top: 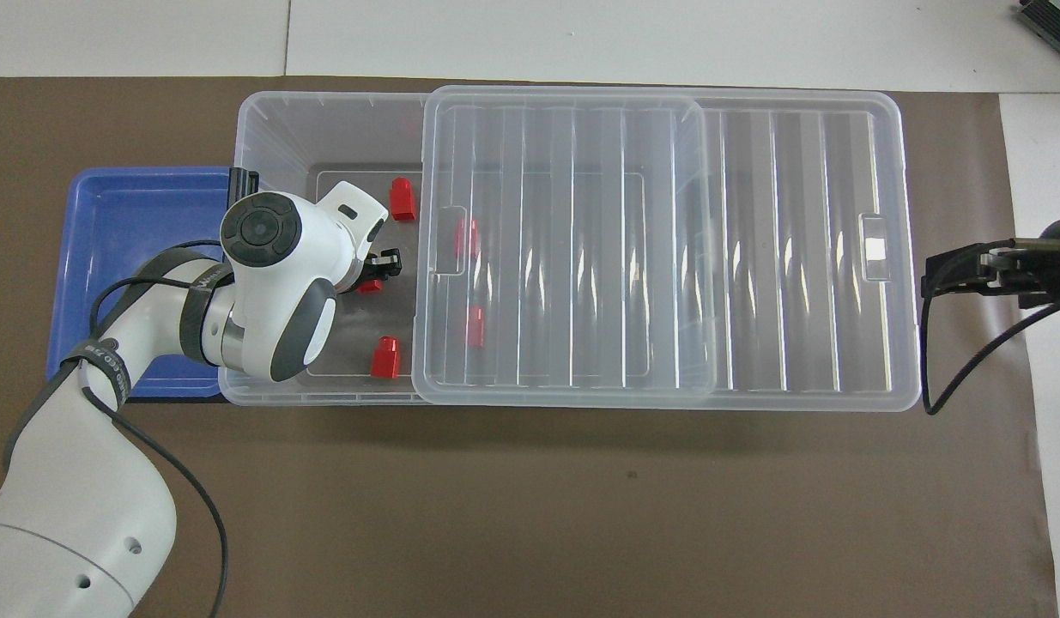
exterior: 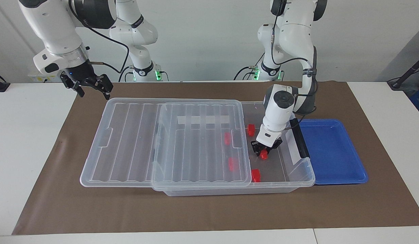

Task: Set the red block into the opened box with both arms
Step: 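Release the red block inside the box and withdraw the left gripper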

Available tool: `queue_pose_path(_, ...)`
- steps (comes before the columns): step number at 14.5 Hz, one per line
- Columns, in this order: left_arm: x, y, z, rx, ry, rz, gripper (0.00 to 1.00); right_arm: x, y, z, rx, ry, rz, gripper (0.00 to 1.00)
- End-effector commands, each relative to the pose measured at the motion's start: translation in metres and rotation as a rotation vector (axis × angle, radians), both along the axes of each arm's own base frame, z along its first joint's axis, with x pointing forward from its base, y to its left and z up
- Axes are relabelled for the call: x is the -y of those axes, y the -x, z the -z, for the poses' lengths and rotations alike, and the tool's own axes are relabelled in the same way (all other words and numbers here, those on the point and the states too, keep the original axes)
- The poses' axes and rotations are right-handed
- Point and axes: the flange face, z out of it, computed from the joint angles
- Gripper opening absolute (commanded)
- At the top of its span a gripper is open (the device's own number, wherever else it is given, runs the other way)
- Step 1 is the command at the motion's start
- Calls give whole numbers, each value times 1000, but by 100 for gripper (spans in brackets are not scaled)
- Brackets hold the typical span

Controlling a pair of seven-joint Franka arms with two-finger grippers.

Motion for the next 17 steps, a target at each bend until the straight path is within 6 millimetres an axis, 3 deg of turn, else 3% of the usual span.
queue_pose_path(1,-1,2,1,-9,-24,-33,100,1,3,-4,8,-26,-22,100)
queue_pose_path(3,-1,0,-11,-24,-29,-67,100,-1,4,-4,3,-29,-24,100)
queue_pose_path(11,-8,10,-112,-70,-50,-93,100,-1,3,-4,13,-27,-25,100)
queue_pose_path(17,-45,15,-185,-94,-76,-26,100,-1,3,-3,11,-29,-23,100)
